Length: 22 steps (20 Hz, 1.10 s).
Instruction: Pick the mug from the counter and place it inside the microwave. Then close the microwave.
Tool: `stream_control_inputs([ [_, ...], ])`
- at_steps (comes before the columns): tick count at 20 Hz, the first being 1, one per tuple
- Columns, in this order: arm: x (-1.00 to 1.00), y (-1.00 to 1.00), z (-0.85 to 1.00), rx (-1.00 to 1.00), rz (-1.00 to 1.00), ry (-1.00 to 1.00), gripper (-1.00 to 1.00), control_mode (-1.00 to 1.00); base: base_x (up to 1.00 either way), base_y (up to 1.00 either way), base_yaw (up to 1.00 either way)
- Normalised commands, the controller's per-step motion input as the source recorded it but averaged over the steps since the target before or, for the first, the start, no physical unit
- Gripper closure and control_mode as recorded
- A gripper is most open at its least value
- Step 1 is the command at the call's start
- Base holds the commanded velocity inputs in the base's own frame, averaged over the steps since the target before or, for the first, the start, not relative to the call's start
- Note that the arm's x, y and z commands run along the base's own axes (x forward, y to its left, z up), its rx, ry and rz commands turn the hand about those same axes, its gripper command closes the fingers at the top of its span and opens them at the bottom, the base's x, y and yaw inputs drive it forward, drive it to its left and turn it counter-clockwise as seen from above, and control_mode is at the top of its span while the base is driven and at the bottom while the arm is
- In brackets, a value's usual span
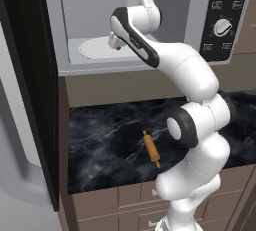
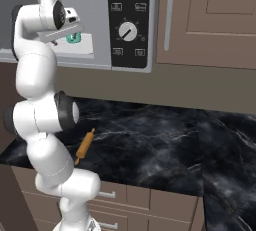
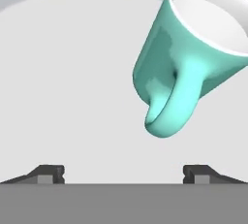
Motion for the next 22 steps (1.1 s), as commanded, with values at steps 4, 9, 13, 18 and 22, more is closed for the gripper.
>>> stream_control_inputs([
  [4,-0.81,0.0,0.0,0.0,0.0,-0.1,-1.0,-1.0,0.0,0.0,0.0],
  [9,-0.84,-0.01,0.0,0.0,-0.01,-0.1,-1.0,-1.0,0.0,0.0,0.0],
  [13,-0.95,-0.13,0.0,0.0,-0.01,-0.1,-1.0,-1.0,0.0,0.0,0.0],
  [18,-0.99,-0.26,0.0,0.0,-0.03,-0.08,-1.0,-1.0,0.0,0.0,0.0],
  [22,-0.77,-0.41,0.0,0.0,-0.1,-0.02,-1.0,-1.0,0.0,0.0,0.0],
])
